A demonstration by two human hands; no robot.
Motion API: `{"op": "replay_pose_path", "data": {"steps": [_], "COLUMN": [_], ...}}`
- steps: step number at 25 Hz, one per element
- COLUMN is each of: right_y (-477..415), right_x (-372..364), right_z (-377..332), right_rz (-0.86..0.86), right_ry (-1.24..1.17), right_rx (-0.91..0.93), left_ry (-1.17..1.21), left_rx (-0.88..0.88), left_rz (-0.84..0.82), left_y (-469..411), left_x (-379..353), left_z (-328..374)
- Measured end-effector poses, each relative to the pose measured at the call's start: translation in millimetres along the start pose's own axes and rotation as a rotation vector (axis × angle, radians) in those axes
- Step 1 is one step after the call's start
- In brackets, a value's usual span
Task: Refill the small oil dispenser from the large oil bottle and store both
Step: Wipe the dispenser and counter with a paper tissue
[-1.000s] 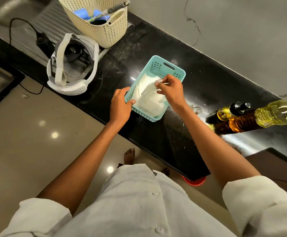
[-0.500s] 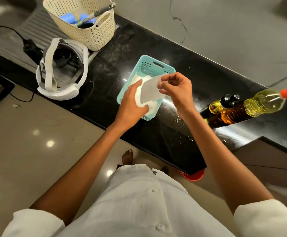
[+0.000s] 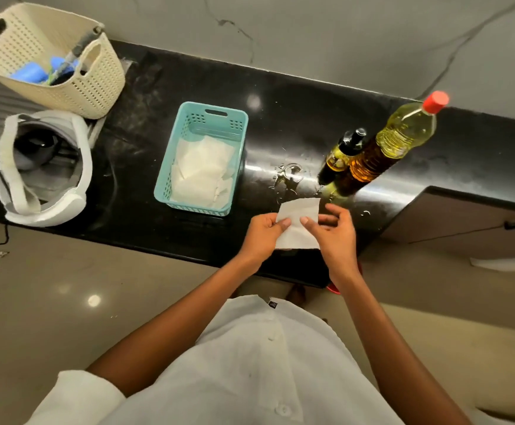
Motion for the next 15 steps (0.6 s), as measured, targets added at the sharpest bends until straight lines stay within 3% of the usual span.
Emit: {"op": "replay_pose_path", "data": {"steps": [4,15], "right_y": [15,-23], "right_x": [19,34], "right_z": [50,44], "right_rz": [0.004,-0.036], "right_ry": [-0.1,-0.087], "right_rx": [-0.18,-0.151], "left_ry": [-0.058,-0.053], "left_rx": [0.208,0.124], "left_rz": [-0.084,0.014], "left_y": [-10,-32], "left_x": [-20,-26], "left_z": [-32,-2]}}
Point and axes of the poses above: each hand's wrist, its own y-axis away from the middle knuckle, its own x-axis out of the back of the hand, z = x × y, the point moved 10 cm from there along -y, towards the middle knuckle, and after that the axes turned 9 degrees about x, right-handed, at the moved point
